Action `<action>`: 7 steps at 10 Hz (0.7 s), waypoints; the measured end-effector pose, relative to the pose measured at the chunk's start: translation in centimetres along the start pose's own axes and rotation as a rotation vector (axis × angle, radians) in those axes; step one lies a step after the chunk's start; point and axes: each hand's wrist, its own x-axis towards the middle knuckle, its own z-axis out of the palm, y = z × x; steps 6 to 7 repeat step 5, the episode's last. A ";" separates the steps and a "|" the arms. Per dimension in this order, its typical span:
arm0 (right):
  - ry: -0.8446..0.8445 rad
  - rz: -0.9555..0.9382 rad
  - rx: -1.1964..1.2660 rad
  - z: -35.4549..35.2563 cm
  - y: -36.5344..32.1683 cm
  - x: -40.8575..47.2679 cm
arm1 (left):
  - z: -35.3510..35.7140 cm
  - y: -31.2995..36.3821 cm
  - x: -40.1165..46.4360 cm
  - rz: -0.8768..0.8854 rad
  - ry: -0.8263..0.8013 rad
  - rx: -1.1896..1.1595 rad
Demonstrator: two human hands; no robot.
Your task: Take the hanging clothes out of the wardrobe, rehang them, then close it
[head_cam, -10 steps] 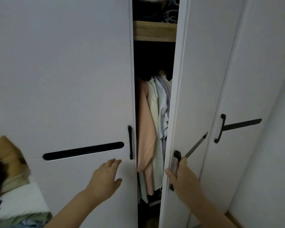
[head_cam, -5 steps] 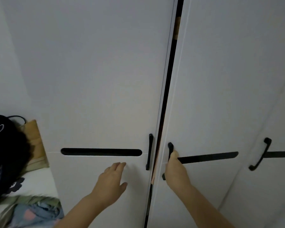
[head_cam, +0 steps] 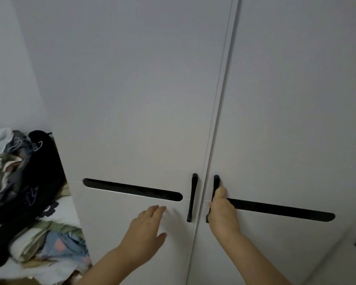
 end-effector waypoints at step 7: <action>-0.399 0.004 -0.447 0.0 1.6 -4.1 | -0.6 1.1 -4.3 -0.058 0.010 -0.016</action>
